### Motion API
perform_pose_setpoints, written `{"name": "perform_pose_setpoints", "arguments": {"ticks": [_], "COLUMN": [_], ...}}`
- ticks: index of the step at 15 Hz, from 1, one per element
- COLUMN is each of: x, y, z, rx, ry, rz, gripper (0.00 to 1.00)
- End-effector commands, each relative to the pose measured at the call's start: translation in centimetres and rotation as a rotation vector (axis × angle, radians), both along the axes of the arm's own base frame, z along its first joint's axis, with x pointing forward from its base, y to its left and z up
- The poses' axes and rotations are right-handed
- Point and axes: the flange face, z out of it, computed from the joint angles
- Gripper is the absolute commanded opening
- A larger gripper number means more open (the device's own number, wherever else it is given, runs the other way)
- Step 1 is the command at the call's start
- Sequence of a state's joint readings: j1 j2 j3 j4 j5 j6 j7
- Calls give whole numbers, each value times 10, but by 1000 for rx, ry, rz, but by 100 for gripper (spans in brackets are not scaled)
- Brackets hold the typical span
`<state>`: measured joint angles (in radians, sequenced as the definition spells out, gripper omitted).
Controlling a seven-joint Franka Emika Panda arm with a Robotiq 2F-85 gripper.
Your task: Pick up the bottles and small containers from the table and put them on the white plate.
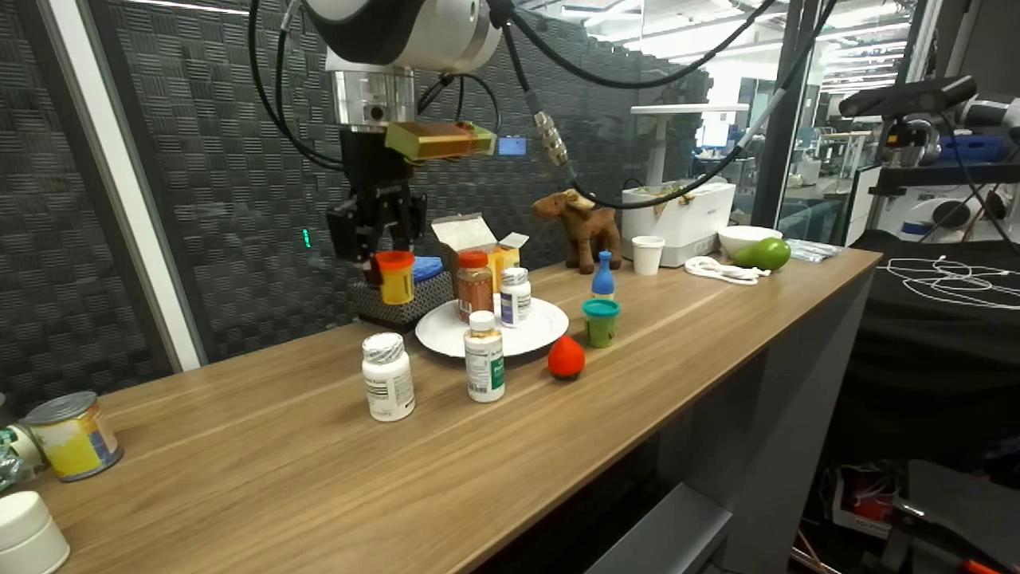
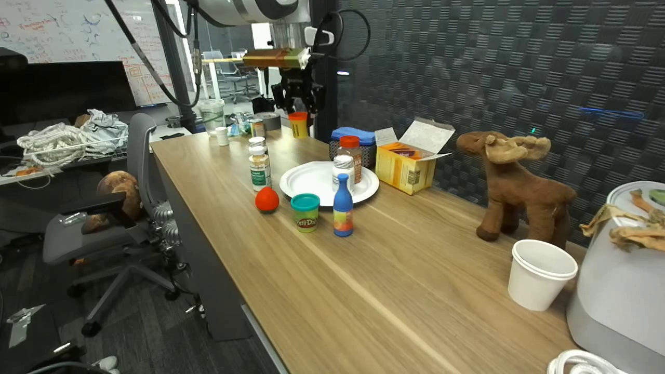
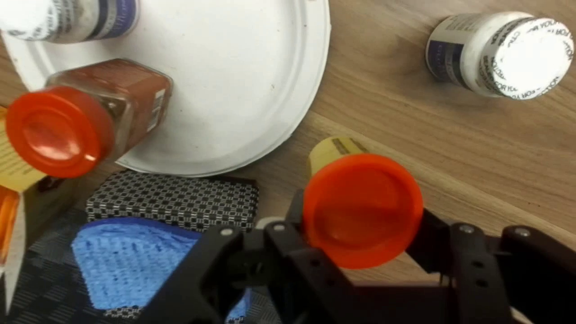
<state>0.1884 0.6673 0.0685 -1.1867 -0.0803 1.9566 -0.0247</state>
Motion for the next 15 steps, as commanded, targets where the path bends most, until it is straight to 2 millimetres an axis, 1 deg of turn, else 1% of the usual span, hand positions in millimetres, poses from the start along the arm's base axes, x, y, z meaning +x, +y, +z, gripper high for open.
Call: {"name": "perform_pose_setpoints", "arguments": {"ticks": [1, 5, 8, 11, 15], "x": [-10, -14, -20, -21, -19], "y": [-28, -63, -79, -90, -91], "z": [16, -1, -18, -31, -38], "rx": [-19, -13, 1, -9, 0], "ry": [22, 64, 85, 79, 31], "rz": [32, 89, 139, 172, 186], "gripper": [23, 23, 23, 23, 23]}}
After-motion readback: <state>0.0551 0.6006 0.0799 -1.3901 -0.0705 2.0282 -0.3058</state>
